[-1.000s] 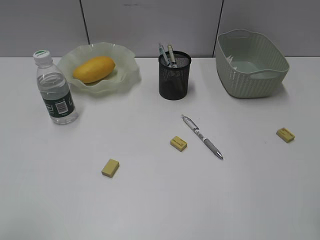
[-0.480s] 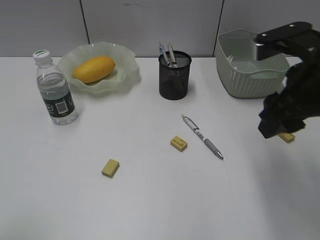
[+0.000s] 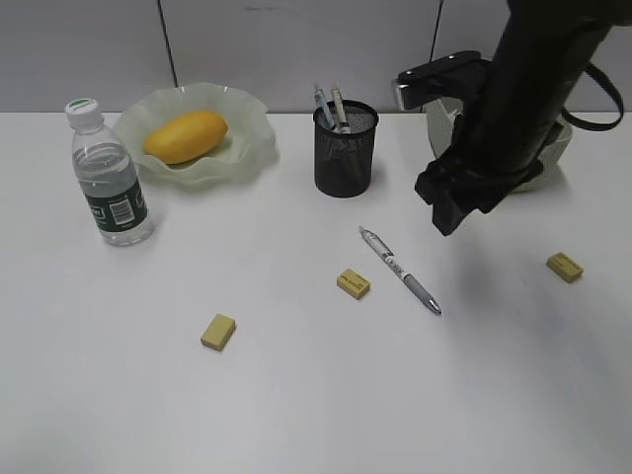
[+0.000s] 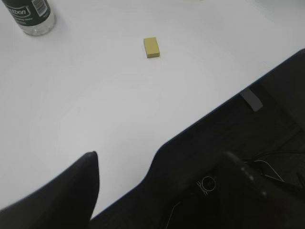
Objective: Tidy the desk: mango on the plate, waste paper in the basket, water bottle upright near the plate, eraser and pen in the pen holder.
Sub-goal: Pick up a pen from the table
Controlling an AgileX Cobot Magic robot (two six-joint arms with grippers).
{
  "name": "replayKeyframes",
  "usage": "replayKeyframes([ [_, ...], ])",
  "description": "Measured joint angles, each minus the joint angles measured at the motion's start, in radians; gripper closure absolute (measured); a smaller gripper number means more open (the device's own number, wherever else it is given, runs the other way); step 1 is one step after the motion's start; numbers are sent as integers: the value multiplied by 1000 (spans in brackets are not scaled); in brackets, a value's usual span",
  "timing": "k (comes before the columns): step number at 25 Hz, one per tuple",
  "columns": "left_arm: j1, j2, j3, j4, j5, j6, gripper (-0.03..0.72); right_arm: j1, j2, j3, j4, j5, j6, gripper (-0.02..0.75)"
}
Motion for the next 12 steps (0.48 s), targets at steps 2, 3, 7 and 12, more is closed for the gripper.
replayKeyframes([
  [2, 0, 0, 0, 0, 0, 0, 101, 0, 62, -63, 0, 14, 10, 286],
  [3, 0, 0, 0, 0, 0, 0, 101, 0, 88, -95, 0, 21, 16, 293],
  [7, 0, 0, 0, 0, 0, 0, 101, 0, 196, -199, 15, 31, 25, 321],
  [12, 0, 0, 0, 0, 0, 0, 101, 0, 305, -283, 83, 34, 28, 331],
])
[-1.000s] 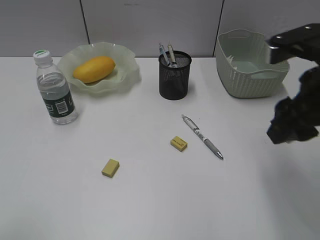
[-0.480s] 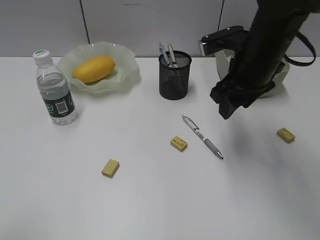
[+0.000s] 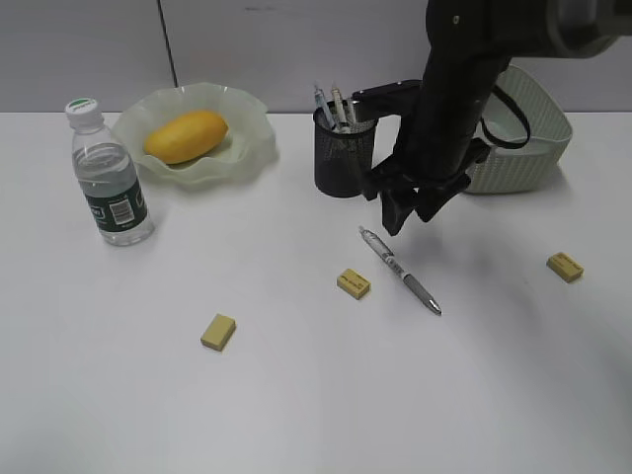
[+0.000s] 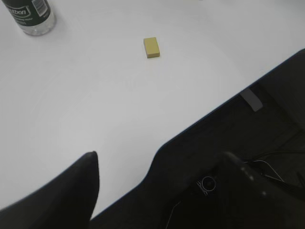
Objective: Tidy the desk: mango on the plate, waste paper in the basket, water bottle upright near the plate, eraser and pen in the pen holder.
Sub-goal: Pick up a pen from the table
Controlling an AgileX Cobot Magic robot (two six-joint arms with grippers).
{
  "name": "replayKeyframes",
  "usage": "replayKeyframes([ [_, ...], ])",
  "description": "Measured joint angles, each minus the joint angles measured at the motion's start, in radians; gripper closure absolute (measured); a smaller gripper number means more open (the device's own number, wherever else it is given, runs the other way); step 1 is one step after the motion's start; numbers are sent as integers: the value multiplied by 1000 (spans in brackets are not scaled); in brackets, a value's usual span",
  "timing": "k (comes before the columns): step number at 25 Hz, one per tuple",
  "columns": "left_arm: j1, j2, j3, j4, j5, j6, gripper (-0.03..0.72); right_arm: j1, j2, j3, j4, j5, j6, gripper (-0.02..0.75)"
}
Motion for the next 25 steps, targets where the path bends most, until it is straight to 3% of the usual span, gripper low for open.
replayKeyframes([
  [15, 0, 0, 0, 0, 0, 0, 101, 0, 166, -42, 19, -11, 3, 334],
  [25, 0, 0, 0, 0, 0, 0, 101, 1, 170, -44, -11, -35, 51, 523],
])
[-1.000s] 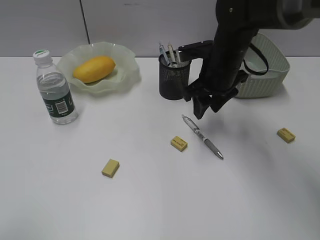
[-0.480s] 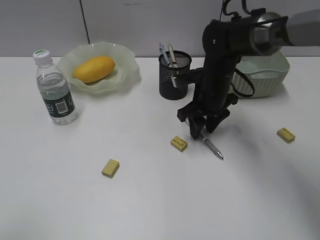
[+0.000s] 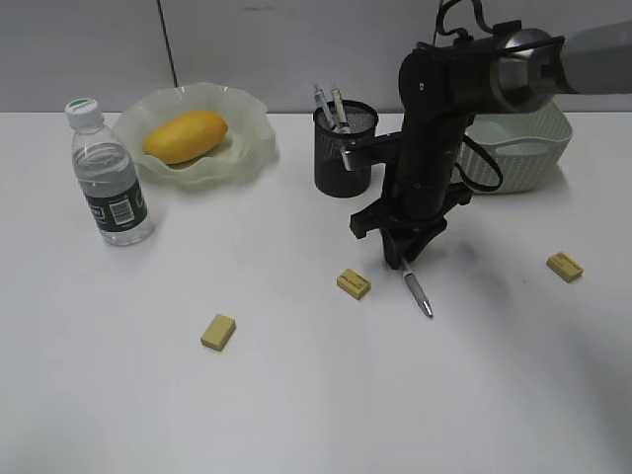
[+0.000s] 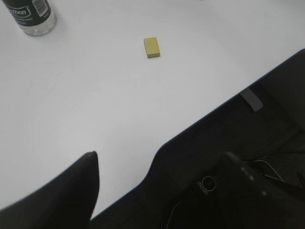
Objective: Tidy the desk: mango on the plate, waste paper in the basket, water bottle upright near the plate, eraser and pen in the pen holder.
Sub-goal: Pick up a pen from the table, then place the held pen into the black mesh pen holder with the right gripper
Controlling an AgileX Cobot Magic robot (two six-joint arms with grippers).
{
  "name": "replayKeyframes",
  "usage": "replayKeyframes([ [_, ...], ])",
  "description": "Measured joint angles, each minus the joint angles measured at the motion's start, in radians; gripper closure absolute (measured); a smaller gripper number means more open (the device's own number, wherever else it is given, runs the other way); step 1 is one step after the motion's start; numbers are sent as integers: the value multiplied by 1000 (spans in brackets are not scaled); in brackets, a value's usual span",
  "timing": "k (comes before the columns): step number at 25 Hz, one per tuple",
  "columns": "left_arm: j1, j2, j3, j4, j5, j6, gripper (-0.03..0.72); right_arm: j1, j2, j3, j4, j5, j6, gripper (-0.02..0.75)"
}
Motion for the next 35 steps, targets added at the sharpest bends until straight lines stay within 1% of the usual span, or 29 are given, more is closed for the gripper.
replayKeyframes([
  [7, 0, 0, 0, 1, 0, 0, 101, 0, 0, 0, -23, 1, 64, 599],
  [14, 0, 0, 0, 2, 0, 0, 101, 1, 0, -1, -32, 7, 79, 601],
  [18, 0, 0, 0, 2, 0, 0, 101, 1, -3, -15, -37, 59, 59, 603],
  [21, 0, 0, 0, 3, 0, 0, 101, 1, -37, -40, -37, 87, 36, 603],
  [24, 0, 0, 0, 3, 0, 0, 101, 1, -94, -98, -37, 91, 36, 603],
  [27, 0, 0, 0, 4, 0, 0, 101, 1, -138, -181, -38, 50, 30, 603],
  [30, 0, 0, 0, 4, 0, 0, 101, 1, -158, -276, -38, -34, 29, 603],
  [32, 0, 0, 0, 4, 0, 0, 101, 1, -159, -330, -38, -114, 29, 603],
  [35, 0, 0, 0, 8, 0, 0, 101, 1, -159, -355, -37, -253, 29, 603],
])
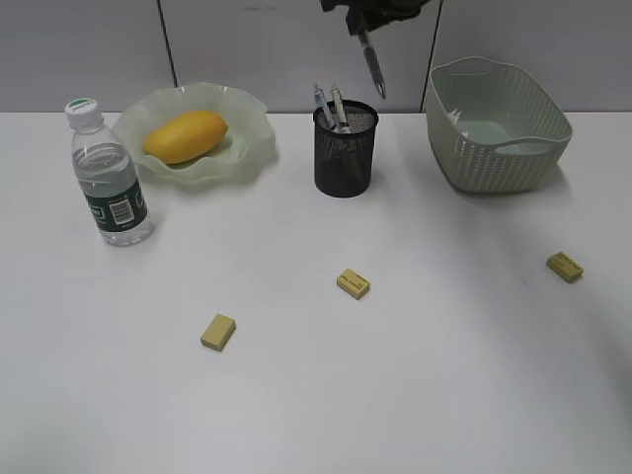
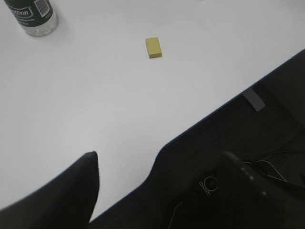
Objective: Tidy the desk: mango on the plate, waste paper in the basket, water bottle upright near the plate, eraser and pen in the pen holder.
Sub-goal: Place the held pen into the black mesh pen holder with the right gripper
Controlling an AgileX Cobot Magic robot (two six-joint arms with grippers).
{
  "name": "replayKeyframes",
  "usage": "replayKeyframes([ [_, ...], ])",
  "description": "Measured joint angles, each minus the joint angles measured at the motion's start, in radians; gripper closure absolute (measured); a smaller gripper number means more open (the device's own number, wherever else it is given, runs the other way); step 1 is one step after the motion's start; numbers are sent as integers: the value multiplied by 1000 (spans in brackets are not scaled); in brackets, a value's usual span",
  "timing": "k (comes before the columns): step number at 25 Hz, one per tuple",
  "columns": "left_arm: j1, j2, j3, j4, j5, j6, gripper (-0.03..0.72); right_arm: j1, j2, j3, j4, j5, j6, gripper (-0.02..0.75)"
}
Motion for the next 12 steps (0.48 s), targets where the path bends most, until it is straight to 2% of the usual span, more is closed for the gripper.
replayKeyframes([
  [7, 0, 0, 0, 4, 0, 0, 101, 0, 11, -2, 7, -262, 0, 604],
  [12, 0, 0, 0, 5, 0, 0, 101, 0, 76, -2, 36, -325, 0, 604],
])
